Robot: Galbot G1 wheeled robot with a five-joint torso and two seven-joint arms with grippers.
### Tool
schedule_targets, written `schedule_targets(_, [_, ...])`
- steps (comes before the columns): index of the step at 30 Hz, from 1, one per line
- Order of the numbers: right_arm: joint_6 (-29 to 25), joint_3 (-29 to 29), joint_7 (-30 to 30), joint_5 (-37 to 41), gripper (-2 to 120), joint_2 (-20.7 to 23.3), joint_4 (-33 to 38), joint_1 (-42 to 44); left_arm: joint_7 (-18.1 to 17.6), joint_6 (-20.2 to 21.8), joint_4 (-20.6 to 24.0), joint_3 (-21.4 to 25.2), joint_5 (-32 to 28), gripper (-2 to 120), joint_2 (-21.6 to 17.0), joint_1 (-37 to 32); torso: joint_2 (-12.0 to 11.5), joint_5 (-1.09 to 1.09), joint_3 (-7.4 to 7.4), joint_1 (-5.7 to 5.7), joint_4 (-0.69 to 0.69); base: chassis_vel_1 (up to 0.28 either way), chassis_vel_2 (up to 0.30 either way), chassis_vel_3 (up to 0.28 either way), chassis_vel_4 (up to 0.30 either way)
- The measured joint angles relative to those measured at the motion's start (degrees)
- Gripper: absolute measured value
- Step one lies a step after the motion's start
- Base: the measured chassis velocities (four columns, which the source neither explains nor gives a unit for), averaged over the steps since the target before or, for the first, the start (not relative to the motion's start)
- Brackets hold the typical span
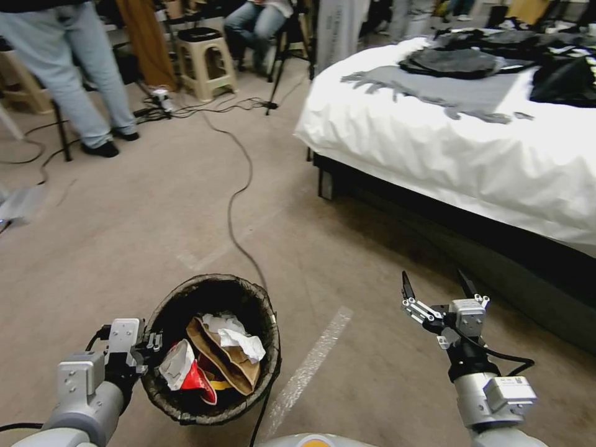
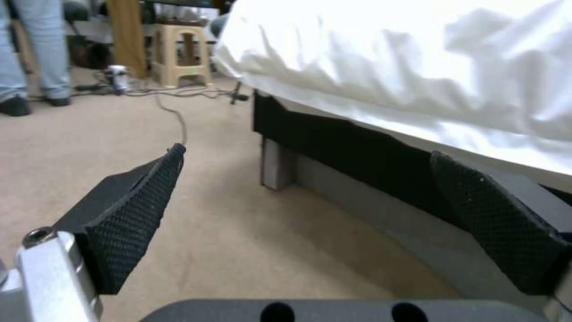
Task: Pick up the trash bin, then pick up the garbage from the floor and place it into the trash bin.
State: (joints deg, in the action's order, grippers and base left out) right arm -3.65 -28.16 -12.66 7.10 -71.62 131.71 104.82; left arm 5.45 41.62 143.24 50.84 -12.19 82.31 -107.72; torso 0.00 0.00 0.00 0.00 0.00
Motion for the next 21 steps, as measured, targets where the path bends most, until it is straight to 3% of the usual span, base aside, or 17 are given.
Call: schedule_targets(21, [0.19,0.25,-0.1,0.21,100,-0.01,-0.32,-0.17,-0.04,-0.01,0.0,-0.09,0.04,1,-0.01,0.04,0.0,0.0,0.0,0.0,0.0,0.107,0.11,0.108,0.106])
